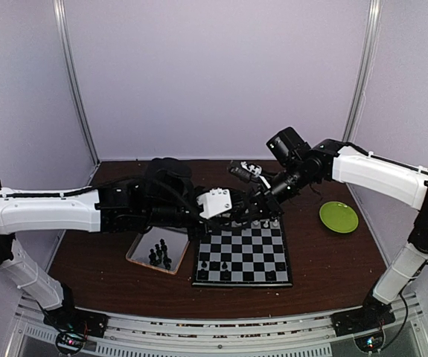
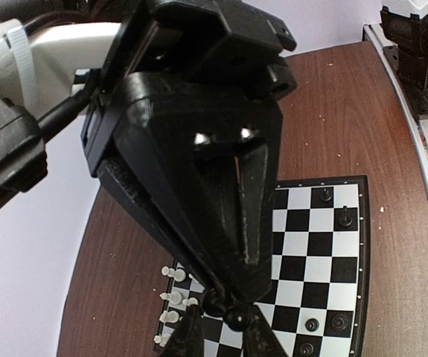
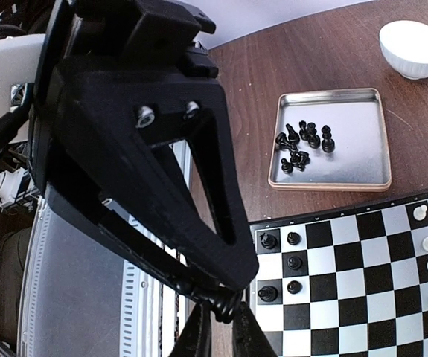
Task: Set up the chess pieces on the board
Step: Pass from the right arm to the left, then place the pawn on b7.
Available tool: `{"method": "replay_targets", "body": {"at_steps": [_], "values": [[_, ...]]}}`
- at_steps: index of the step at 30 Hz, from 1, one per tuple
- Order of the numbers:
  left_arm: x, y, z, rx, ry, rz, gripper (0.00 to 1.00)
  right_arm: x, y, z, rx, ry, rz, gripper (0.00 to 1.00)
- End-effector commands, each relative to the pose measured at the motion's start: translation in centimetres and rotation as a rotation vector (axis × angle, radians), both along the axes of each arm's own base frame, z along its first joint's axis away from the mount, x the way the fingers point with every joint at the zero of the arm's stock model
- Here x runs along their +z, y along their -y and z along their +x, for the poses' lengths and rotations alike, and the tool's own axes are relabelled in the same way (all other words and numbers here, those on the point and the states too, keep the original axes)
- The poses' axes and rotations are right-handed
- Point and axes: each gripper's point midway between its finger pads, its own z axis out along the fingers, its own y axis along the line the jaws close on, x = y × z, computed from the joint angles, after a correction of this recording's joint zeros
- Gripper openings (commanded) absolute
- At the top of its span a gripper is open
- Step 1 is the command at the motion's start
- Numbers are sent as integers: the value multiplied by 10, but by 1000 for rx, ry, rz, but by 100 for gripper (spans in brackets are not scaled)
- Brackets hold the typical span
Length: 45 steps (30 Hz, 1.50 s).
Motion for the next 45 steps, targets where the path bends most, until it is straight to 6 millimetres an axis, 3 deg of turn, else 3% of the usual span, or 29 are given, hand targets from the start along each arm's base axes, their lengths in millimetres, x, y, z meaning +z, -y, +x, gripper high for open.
{"method": "replay_targets", "body": {"at_steps": [1, 19, 23, 26, 33, 36, 41, 45], "values": [[21, 10, 1, -11, 31, -46, 17, -8, 0, 3, -4, -12, -6, 11], [7, 19, 0, -15, -36, 13, 8, -14, 2, 6, -12, -8, -27, 12], [1, 18, 3, 11, -48, 19, 4, -15, 13, 11, -30, -1, -39, 13], [-11, 16, 5, 28, -86, 36, 2, -14, 31, 23, -82, 20, -47, 18], [-44, 21, -8, -30, -222, 90, 1, -12, 98, 43, -242, 140, -110, 28], [-60, 34, -15, -76, -283, 95, 1, -14, 128, 52, -356, 167, -113, 30], [-85, 65, -17, -124, -358, 69, 1, -10, 186, 84, -612, 277, -129, 35], [-103, 93, -20, -168, -388, 80, 1, -5, 210, 97, -714, 323, -130, 37]]}}
